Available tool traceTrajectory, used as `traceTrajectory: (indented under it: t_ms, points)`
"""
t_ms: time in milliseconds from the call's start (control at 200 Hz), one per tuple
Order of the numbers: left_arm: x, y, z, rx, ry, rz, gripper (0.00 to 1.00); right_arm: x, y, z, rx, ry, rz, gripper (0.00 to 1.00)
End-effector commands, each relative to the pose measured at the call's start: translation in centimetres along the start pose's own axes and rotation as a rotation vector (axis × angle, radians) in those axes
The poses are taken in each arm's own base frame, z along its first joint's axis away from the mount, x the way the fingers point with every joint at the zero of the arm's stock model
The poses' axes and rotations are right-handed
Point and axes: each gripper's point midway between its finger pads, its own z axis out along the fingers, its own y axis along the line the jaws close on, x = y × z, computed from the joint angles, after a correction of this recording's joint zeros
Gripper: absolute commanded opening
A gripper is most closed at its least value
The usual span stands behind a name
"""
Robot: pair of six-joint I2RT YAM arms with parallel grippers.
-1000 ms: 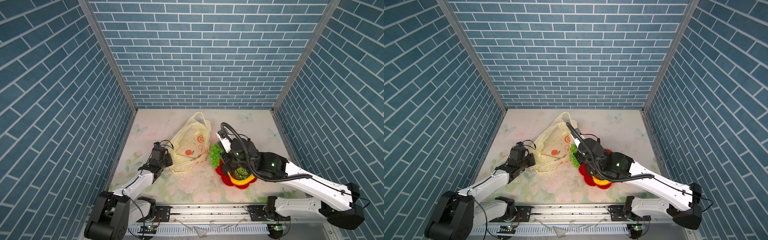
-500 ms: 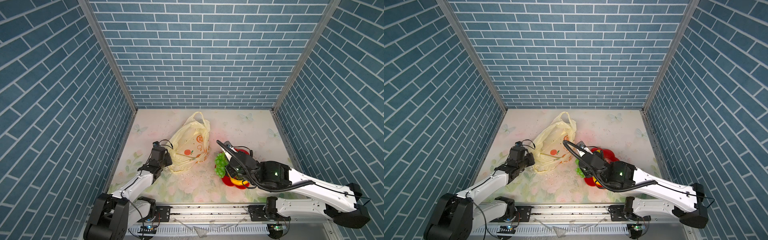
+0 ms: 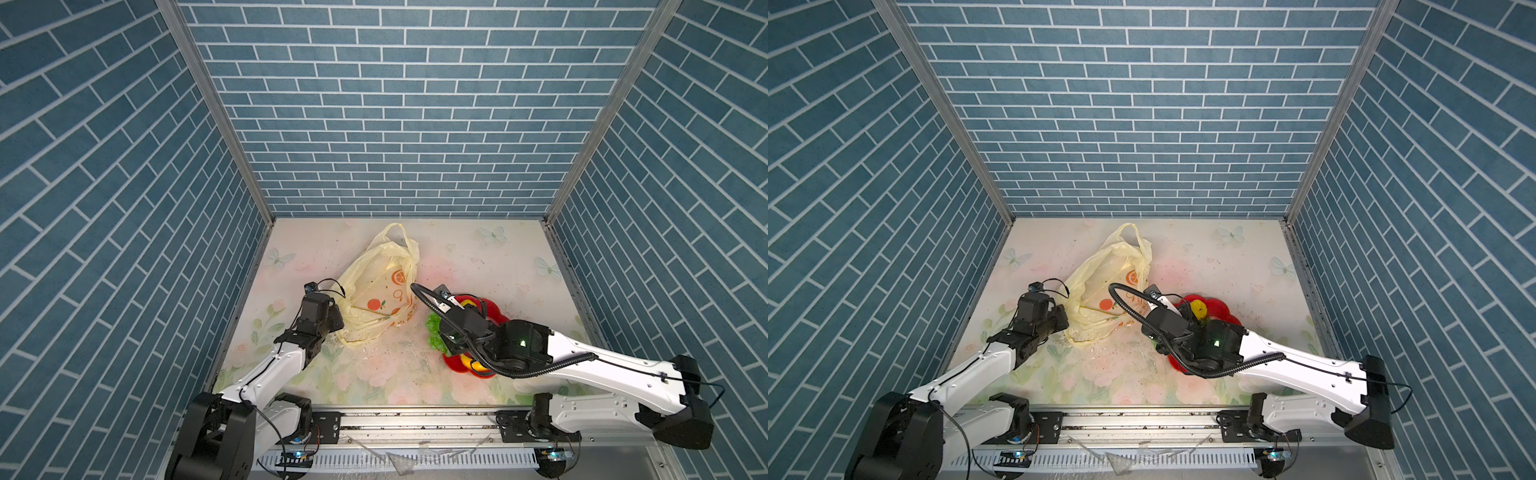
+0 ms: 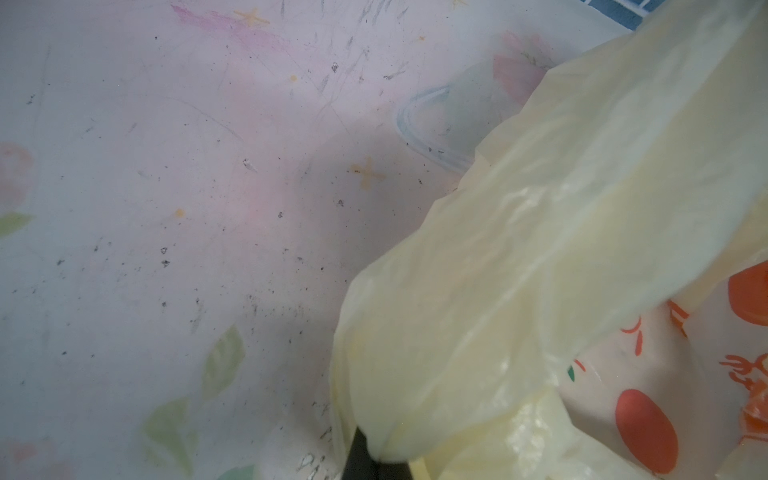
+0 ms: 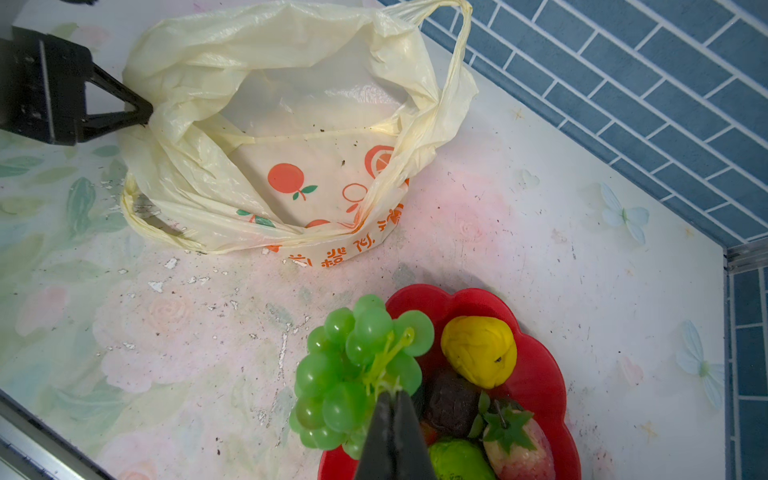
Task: Take the fake fruits out of the plastic bag
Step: 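Lower the grapes into the red plate and open the right gripper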
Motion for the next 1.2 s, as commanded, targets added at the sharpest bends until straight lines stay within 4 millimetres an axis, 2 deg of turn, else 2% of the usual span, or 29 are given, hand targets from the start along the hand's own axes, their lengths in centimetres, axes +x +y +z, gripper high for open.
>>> traceTrajectory:
  t_ms: [0,230,500,690,1005,1040,1195]
  points:
    - [0.0,0.2,-0.3,-0.013,-0.006,0.017,0.0,-0.4,-0.5,1.2,0.027,0.006,0.091,0.0]
    - [0.0,0.2,-0.4,-0.016,-0.008,0.02,0.0,0.4,-1.8,3.1,0.062,0.081,0.193,0.0]
    - [-0.1,0.2,-0.2,-0.014,-0.007,0.02,0.0,3.3,-3.8,4.2,0.111,0.145,0.29,0.0]
    - [0.1,0.0,-0.1,-0.007,0.003,0.023,0.0,3.8,-3.9,5.4,0.112,0.17,0.31,0.0]
    - [0.1,-0.2,0.1,0.002,0.009,0.03,0.0,5.8,-4.3,6.7,0.161,0.255,0.309,0.0]
    - [0.1,-0.3,0.2,0.007,0.012,0.029,0.0,6.1,-4.4,6.8,0.167,0.263,0.311,0.03]
    - [0.1,-1.2,0.6,0.035,0.043,0.019,0.0,6.8,-4.6,7.1,0.175,0.29,0.318,0.05]
